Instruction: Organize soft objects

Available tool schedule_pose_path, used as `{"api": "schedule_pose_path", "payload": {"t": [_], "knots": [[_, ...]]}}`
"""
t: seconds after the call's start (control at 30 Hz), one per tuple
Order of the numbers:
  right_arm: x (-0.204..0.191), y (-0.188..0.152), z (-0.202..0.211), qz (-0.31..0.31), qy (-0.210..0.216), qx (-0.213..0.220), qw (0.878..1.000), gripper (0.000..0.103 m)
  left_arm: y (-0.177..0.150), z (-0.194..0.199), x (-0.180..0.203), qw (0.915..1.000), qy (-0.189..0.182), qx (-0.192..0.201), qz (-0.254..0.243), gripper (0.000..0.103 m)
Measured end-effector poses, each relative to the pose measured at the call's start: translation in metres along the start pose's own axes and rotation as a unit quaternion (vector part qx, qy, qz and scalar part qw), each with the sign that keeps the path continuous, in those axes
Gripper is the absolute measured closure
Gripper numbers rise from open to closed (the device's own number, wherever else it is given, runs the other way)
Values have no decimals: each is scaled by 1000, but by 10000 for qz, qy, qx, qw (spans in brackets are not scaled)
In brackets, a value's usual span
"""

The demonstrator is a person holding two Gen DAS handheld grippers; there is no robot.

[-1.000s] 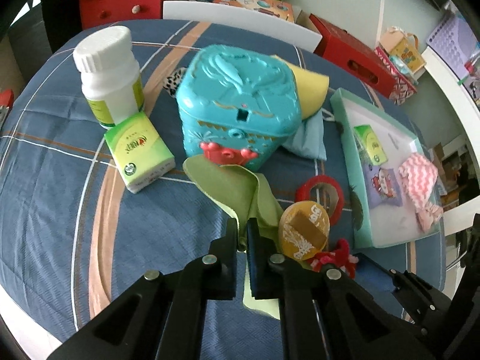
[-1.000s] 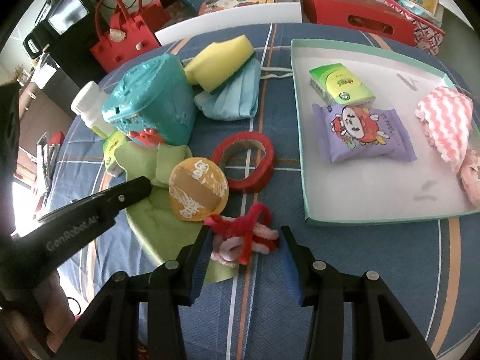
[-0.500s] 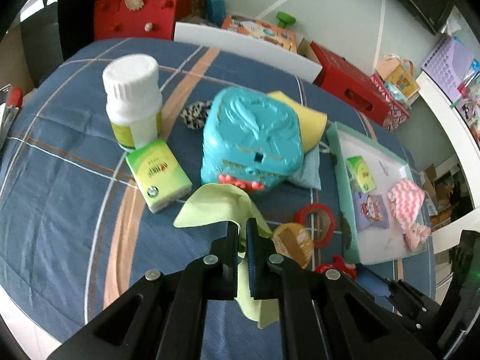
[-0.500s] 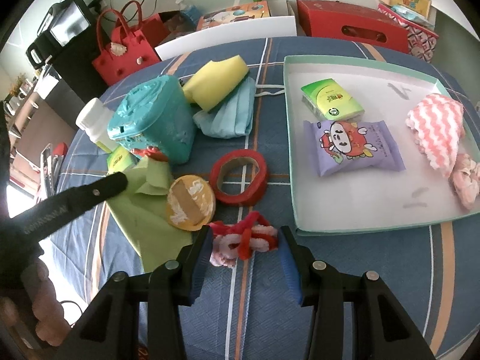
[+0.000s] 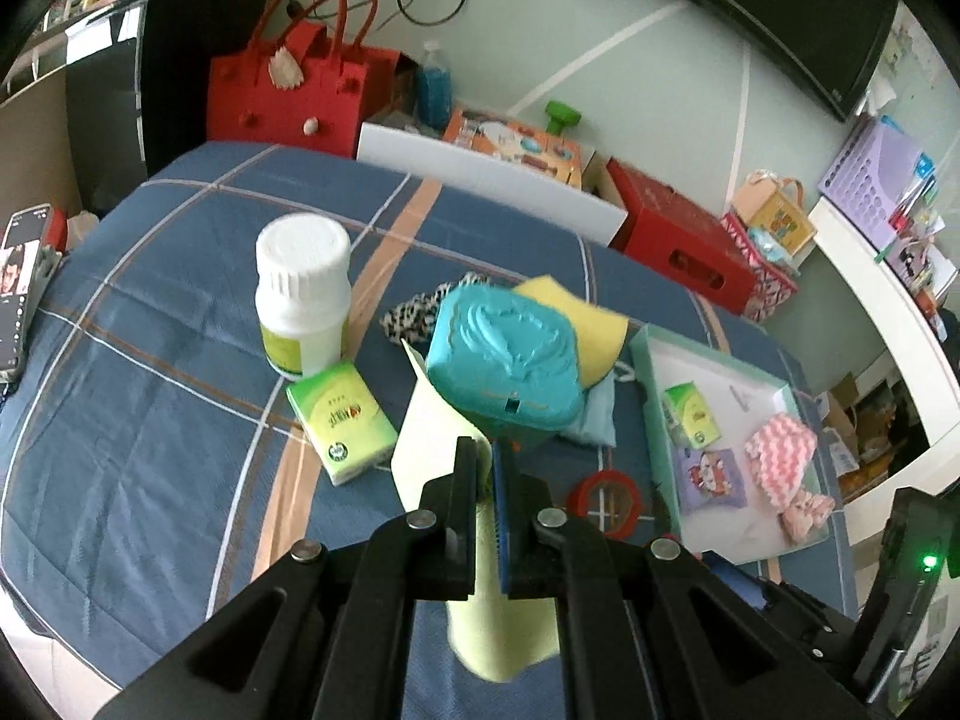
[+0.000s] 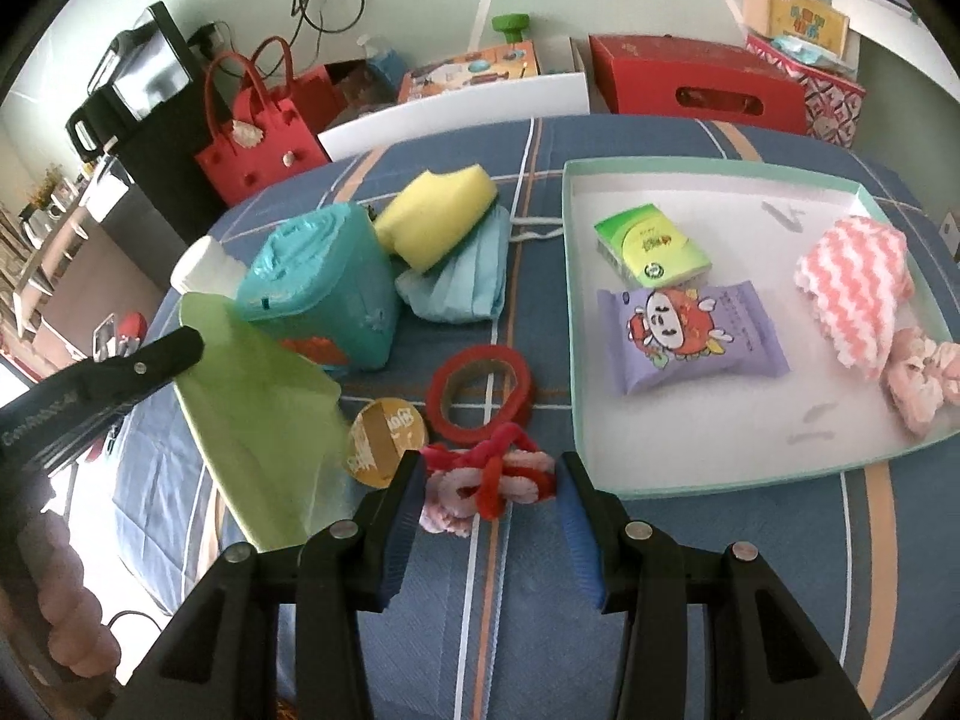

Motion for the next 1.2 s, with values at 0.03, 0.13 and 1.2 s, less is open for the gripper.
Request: {"api": "schedule_pose_path", "payload": {"t": [0.03, 0.13, 1.2], "knots": [[0, 0, 0, 5, 3, 15, 10000, 56, 2, 3, 0, 10000, -23, 54, 3, 98], [0, 1, 1, 25, -11, 28, 10000, 56, 7, 11, 0, 9998, -38, 210, -19, 99], [1, -3, -4, 29, -27, -108, 9999, 56, -25, -44, -24, 9956, 449, -809, 122, 47]]}}
Point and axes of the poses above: each gripper's, at about its wrist camera, not at the fingertips, and z roughly against the way its jaws point, x to its right, y to its top, the point moved 1 cm from there along -z, roughly the way its jaws point, and after that the axes turned 14 degrees about x, right-handed, at the moved point
